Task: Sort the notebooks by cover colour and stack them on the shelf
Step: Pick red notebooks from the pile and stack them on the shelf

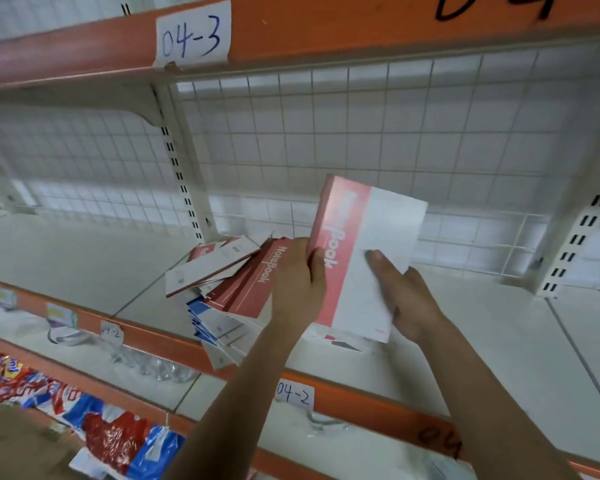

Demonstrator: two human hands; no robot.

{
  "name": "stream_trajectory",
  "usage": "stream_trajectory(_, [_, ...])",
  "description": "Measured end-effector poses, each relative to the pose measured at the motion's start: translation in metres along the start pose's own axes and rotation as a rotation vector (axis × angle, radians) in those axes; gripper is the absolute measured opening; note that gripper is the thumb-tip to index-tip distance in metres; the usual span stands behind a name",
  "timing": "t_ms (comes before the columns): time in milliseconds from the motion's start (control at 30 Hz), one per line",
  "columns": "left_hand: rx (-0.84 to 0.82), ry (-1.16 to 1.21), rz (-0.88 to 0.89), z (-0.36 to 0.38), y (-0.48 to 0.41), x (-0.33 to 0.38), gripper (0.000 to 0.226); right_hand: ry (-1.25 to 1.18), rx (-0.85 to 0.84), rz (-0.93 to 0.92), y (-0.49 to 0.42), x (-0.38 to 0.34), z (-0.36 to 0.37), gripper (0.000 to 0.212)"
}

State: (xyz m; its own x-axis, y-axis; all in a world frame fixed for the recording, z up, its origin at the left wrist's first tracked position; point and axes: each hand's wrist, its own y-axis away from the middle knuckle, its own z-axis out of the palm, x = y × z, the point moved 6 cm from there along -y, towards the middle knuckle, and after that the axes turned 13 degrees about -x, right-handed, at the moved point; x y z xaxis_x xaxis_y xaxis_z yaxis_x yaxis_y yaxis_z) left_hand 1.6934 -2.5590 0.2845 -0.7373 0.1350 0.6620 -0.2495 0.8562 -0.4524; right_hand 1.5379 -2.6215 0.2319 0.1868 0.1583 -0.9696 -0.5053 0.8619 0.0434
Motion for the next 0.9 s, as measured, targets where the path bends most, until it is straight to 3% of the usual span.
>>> stream_trajectory(100, [-0.165,-0.058,-0.025,0.014,0.002,-0.010,0.032,0.008,0.021,0.036,0.004,-0.003,-0.010,0.013])
stream_trajectory(200, [-0.604,-0.536,-0.277,0.034,0.014,-0.047,0.085,0.072,0.155,0.075,0.011,0.000,-0.038,0.010])
stream_trajectory(267, [-0.724,-0.660,-0.368,0.039,0.026,-0.057,0.097,0.126,0.193,0.147,0.017,0.006,-0.053,0.009])
stream_trajectory(333, [-0.701,-0.654,-0.375,0.043,0.027,-0.050,0.086,0.151,0.203,0.218,0.021,0.013,-0.064,0.013])
stream_trajectory(467, [-0.586,-0.617,-0.176,0.044,0.018,-0.011,0.034,0.149,0.183,0.264,0.026,0.018,-0.070,0.019])
stream_trajectory(633, [-0.574,-0.455,0.038,0.060,0.025,0.034,0.032,-0.060,0.115,0.218,0.023,0.023,-0.051,0.025])
stream_trajectory(700, [-0.680,-0.360,0.124,0.073,0.036,0.049,0.031,-0.150,0.080,0.210,0.021,0.022,-0.045,0.038])
stream_trajectory(800, [-0.882,-0.083,0.107,0.081,0.046,0.053,0.034,-0.088,0.078,0.190,0.020,0.019,-0.050,0.030])
stream_trajectory(833, [-0.828,-0.091,0.094,0.078,0.041,0.048,0.037,-0.065,0.109,0.191,0.021,0.019,-0.056,0.028])
stream_trajectory(900, [-0.633,-0.441,-0.038,0.065,0.024,0.020,0.046,-0.053,0.150,0.206,0.025,0.020,-0.065,0.025])
